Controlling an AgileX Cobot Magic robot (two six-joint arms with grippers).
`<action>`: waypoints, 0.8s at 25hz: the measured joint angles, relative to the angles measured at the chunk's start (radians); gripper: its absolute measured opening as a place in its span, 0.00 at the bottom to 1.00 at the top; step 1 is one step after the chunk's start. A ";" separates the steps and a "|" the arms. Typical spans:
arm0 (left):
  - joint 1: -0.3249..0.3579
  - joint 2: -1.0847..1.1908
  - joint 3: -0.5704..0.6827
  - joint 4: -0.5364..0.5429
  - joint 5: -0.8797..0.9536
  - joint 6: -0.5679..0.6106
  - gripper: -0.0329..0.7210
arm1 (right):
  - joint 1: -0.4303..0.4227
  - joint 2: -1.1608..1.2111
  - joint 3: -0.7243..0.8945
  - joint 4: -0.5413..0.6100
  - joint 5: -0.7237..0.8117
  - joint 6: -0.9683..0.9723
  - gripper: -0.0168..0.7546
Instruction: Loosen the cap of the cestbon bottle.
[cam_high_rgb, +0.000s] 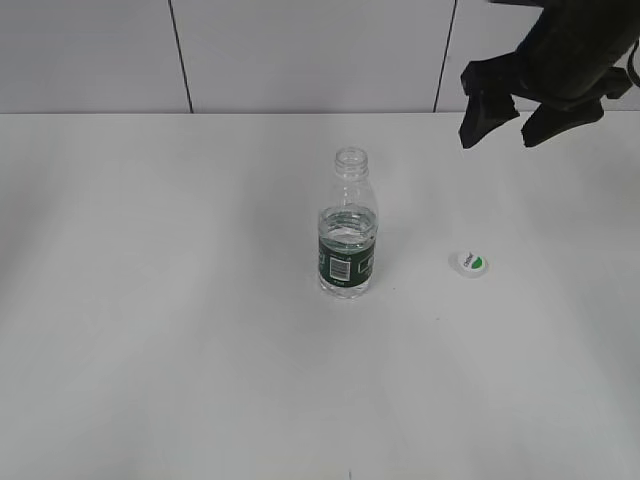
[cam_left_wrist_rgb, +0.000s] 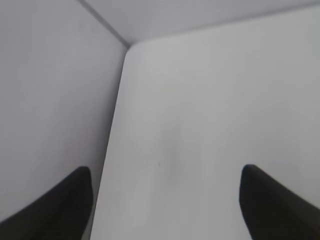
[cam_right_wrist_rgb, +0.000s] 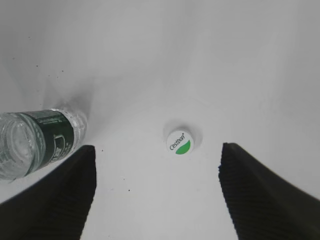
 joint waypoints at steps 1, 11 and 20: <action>0.014 0.000 0.000 -0.128 0.049 0.133 0.77 | 0.000 0.000 -0.011 0.001 0.012 0.000 0.78; 0.044 -0.029 0.000 -1.017 0.417 0.966 0.77 | 0.000 -0.018 -0.048 -0.069 0.200 -0.001 0.78; 0.044 -0.203 0.010 -1.098 0.503 1.039 0.77 | -0.006 -0.039 -0.052 -0.172 0.285 -0.001 0.78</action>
